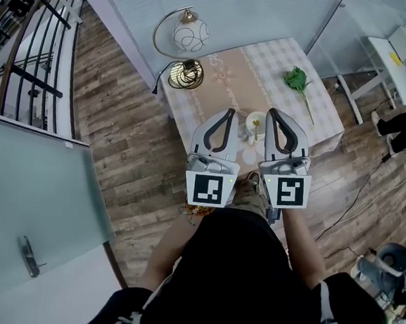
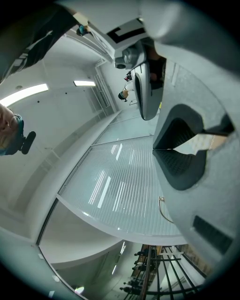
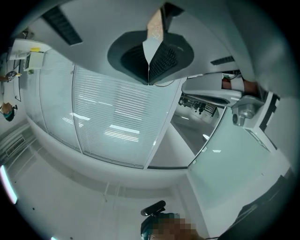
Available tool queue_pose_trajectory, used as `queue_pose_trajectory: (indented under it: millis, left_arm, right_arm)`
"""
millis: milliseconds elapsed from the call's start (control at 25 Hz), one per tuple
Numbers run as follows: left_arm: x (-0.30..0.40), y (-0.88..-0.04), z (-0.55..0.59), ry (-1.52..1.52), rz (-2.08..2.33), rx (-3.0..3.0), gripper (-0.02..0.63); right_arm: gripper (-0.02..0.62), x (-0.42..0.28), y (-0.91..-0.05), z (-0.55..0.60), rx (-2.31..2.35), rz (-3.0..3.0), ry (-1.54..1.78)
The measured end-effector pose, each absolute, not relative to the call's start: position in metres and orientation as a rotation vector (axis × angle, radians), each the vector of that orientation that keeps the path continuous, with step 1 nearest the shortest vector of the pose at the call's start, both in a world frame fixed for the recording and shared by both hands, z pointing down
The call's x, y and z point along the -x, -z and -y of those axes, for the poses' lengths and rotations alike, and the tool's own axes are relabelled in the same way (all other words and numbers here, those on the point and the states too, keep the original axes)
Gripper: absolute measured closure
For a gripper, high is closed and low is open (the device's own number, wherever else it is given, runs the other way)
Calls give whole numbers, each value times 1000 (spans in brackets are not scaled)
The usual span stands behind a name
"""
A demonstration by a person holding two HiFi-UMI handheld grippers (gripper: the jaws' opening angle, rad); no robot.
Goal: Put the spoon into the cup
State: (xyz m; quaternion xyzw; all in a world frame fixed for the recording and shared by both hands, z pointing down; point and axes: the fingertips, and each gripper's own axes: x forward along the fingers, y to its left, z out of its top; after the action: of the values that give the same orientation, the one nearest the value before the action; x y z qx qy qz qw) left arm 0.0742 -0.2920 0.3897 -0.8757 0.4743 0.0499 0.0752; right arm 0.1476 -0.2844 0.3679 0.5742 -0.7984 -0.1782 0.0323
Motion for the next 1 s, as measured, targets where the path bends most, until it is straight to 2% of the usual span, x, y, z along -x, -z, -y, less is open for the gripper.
queue_pose_trajectory:
  millis: [400,1000]
  left_arm:
    - [-70,-386,292,-164,-1402,2595,589]
    - [-67,-395,290,-156,-1404,2603,589]
  right_arm:
    - [588,-124,-383,281,-1674,2464,556]
    - [588,-129,-403,280,-1678,2433,487]
